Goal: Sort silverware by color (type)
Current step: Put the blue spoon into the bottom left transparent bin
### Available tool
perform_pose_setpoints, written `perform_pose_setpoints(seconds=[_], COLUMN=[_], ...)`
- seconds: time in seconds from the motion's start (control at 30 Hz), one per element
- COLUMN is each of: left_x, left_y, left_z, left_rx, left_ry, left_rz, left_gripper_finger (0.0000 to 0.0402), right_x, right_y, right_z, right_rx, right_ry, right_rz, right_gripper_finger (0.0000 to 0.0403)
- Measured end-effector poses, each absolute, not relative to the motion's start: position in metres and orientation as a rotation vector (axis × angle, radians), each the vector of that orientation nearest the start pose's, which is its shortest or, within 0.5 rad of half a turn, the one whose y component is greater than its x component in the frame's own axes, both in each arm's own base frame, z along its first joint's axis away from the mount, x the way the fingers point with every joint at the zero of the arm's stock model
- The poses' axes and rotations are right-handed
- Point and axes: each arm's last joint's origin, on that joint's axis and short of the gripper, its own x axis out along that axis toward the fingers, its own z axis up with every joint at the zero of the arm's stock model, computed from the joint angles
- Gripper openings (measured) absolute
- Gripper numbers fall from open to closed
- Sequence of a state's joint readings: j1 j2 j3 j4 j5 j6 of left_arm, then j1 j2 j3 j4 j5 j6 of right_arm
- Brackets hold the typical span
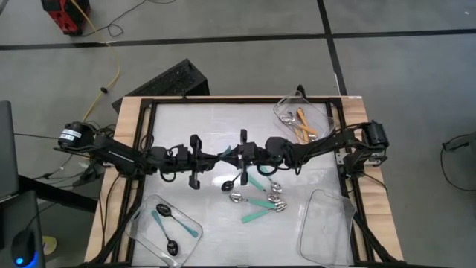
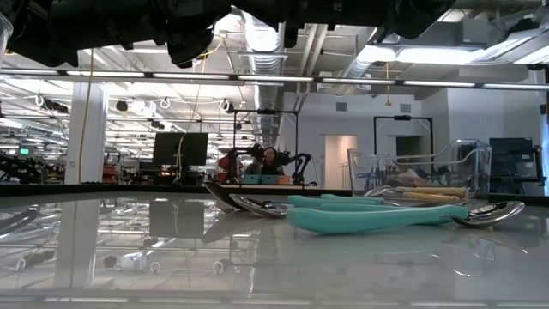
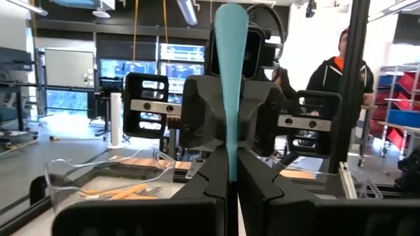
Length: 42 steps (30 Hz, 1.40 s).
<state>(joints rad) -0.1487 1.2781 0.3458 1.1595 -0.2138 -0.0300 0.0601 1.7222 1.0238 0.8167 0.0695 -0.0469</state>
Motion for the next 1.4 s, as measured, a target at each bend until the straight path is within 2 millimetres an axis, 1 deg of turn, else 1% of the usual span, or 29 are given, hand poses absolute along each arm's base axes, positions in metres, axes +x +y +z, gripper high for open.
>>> perform_pose_setpoints(seconds=[0.03,0.07,0.43,0.53,0.7,0.97,1.1,1.23,1.4], left_x=[0.230,0.230,0.230,0.230,0.230,0.231,0.231,0.232,0.232], left_y=[-0.028,-0.029,-0.029,-0.028,-0.027,-0.027,-0.026,-0.026,-0.026], left_z=[0.217,0.217,0.216,0.216,0.213,0.209,0.206,0.204,0.204], left_rx=[-0.071,-0.071,-0.085,-0.109,-0.138,-0.126,-0.124,-0.135,-0.136], left_ry=[-0.224,-0.221,-0.219,-0.219,-0.190,-0.149,-0.123,-0.097,-0.096], left_rz=[0.060,0.060,0.057,0.076,0.116,0.119,0.150,0.160,0.159], left_gripper_finger=[0.0000,0.0000,0.0000,0.0010,0.0052,0.0148,0.0189,0.0216,0.0226], right_x=[0.381,0.381,0.381,0.381,0.382,0.382,0.382,0.382,0.382], right_y=[0.021,0.021,0.024,0.024,0.024,0.024,0.024,0.024,0.024], right_z=[0.264,0.263,0.262,0.263,0.261,0.261,0.262,0.262,0.262], right_rx=[-0.039,-0.039,-0.042,-0.043,-0.051,-0.050,-0.047,-0.047,-0.046], right_ry=[-0.114,-0.109,-0.098,-0.098,-0.085,-0.089,-0.090,-0.092,-0.094], right_rz=[-0.010,-0.010,-0.007,-0.010,-0.022,-0.017,-0.017,-0.013,-0.010], right_gripper_finger=[0.0037,0.0036,0.0036,0.0036,0.0036,0.0036,0.0036,0.0036,0.0036])
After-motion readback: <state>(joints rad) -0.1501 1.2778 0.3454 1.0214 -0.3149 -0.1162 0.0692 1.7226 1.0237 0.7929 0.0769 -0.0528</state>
